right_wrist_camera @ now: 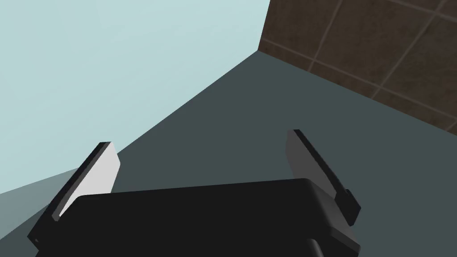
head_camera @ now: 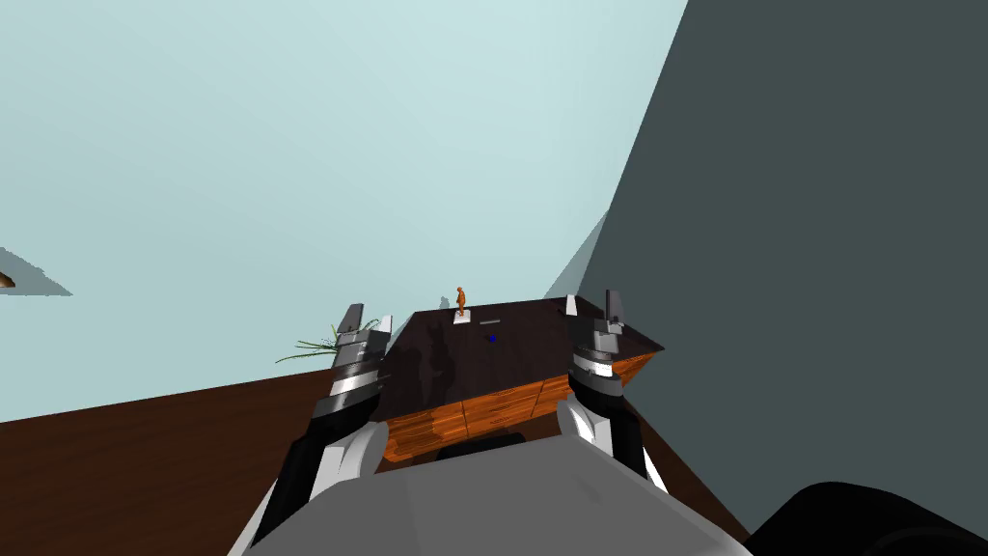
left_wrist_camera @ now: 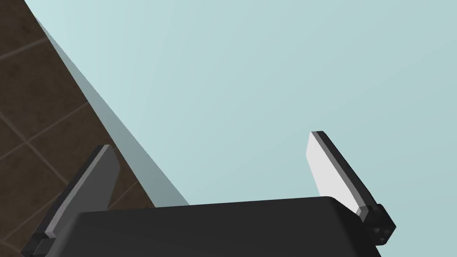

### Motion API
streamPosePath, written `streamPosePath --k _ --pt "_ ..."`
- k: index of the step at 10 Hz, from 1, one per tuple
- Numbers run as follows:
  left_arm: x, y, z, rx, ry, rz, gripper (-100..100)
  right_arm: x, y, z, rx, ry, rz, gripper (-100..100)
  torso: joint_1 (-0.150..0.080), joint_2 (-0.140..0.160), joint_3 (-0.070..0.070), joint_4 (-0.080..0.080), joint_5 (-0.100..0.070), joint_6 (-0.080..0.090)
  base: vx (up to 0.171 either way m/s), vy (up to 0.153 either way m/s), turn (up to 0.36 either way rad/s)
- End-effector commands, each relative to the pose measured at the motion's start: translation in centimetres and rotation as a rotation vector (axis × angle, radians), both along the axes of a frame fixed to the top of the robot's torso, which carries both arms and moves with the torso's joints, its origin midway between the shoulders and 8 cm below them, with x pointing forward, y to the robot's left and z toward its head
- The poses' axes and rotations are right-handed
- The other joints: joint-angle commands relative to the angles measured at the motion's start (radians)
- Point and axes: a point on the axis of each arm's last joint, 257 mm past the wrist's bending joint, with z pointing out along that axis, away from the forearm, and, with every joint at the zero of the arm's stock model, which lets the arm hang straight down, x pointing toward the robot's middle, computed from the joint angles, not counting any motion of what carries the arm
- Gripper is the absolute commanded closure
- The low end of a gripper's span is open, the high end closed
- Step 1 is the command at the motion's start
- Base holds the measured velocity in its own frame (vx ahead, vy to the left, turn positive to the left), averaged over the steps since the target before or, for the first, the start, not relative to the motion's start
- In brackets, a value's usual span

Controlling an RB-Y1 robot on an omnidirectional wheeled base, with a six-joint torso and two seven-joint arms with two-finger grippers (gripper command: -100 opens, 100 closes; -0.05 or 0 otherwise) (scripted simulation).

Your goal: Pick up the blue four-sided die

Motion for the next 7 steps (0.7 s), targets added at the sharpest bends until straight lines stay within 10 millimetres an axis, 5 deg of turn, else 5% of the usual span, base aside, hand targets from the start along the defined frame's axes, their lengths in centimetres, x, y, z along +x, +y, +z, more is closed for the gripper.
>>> streamPosePath --k 1,7 --pt "0.4 0.1 -0.7 0.031 0.024 -0.007 -100 0.0 0.0 0.0 0.0 0.0 0.0 0 0.0 0.0 0.0 0.0 0.0 0.0 -0.009 -0.015 -0.046" --pt "3.1 3.7 -7.1 0.198 0.22 0.016 -100 0.0 0.0 0.0 0.0 0.0 0.0 0 -0.006 0.002 0.001 0.0 -0.001 0.0 -0.027 -0.075 -0.116"
